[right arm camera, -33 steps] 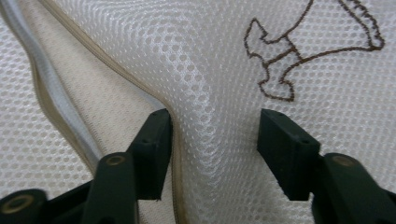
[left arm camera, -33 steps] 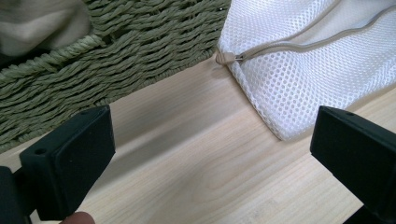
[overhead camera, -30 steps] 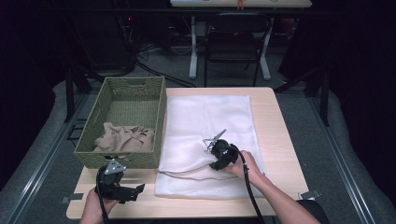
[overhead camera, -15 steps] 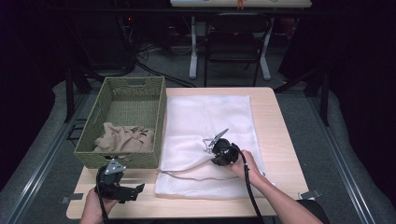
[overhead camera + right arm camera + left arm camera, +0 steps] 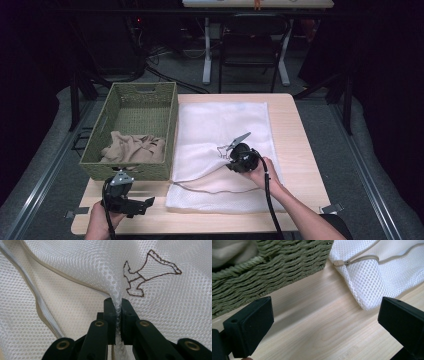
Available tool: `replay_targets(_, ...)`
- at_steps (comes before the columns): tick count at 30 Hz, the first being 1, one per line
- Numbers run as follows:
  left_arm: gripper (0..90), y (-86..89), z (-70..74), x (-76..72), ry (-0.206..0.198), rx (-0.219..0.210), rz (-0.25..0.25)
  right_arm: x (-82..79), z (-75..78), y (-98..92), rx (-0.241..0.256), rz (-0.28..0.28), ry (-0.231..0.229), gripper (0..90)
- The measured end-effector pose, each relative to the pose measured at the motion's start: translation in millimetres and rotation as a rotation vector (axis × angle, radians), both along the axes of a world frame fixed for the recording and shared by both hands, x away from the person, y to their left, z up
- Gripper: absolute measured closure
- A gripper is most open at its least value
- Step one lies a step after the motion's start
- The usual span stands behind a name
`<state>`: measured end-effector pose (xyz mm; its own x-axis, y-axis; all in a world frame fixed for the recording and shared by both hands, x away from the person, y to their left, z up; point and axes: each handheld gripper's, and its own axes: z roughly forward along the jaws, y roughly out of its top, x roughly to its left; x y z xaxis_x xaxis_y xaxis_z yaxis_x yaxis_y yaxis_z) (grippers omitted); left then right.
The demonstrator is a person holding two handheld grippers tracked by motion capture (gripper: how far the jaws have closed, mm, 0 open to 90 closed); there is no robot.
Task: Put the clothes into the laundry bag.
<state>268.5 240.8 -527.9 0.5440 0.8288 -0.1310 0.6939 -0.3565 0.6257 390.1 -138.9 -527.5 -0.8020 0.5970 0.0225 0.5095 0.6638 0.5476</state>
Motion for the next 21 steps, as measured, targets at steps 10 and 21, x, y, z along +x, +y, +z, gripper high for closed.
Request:
replay_targets(10, 0.2, -3.4, -0.5, 0.9, 0.023, 0.023, -0.029, 0.0, 17.2, -6.4, 0.05, -0.002, -0.036, 85.4)
replay_targets(21, 0.3, -7.3, -0.6, 1.0, 0.046, 0.047, -0.053, -1.1, 34.9, -9.7, 0.094, -0.009, -0.074, 85.6)
